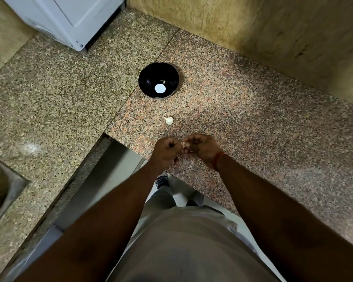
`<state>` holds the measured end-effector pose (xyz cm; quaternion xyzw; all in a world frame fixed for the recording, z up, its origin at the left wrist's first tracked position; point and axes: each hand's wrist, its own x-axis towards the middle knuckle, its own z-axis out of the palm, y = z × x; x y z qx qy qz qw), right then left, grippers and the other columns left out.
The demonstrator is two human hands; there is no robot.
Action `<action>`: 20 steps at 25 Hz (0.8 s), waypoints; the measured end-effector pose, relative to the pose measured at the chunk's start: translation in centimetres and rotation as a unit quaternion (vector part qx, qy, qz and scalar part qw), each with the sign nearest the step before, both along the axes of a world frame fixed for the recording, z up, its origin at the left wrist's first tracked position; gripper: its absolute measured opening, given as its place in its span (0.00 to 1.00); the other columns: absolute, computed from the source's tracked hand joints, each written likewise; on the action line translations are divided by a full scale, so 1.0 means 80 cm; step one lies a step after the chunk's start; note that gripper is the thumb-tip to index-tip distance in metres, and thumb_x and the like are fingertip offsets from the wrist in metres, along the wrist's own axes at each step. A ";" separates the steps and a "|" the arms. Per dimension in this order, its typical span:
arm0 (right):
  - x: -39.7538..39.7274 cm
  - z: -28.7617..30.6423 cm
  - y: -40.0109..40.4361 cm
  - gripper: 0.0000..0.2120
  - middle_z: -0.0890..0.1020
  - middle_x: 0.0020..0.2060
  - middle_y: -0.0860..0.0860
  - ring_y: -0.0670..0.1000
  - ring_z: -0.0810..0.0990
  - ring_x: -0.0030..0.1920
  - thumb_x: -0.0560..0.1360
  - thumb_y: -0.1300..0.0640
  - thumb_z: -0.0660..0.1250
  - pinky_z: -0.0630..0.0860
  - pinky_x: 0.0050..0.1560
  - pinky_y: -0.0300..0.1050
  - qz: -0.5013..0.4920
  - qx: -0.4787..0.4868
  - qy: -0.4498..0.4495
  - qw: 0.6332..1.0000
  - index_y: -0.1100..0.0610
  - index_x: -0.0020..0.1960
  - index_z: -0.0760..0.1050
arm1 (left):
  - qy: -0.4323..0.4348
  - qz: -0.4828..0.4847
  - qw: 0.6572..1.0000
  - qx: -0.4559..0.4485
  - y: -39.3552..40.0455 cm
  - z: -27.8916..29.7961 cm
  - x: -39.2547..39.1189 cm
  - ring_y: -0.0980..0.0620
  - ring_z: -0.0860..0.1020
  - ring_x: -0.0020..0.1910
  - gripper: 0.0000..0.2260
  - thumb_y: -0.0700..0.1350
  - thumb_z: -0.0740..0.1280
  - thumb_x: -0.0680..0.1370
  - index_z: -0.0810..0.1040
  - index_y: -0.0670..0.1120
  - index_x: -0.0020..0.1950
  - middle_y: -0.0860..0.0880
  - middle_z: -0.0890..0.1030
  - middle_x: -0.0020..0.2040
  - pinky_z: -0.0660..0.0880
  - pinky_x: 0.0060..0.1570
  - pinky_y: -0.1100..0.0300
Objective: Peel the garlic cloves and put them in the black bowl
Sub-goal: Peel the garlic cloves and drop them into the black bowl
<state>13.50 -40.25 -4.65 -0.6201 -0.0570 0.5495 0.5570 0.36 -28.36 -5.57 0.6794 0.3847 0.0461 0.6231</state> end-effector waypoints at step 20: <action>-0.002 -0.013 -0.001 0.03 0.86 0.40 0.61 0.56 0.86 0.40 0.77 0.69 0.71 0.85 0.49 0.56 -0.034 -0.033 -0.093 0.995 0.64 0.50 0.82 | 0.042 0.064 0.996 -0.043 -0.011 -0.001 0.015 0.44 0.75 0.23 0.10 0.35 0.66 0.81 0.78 0.32 0.42 0.39 0.77 0.29 0.77 0.27 0.54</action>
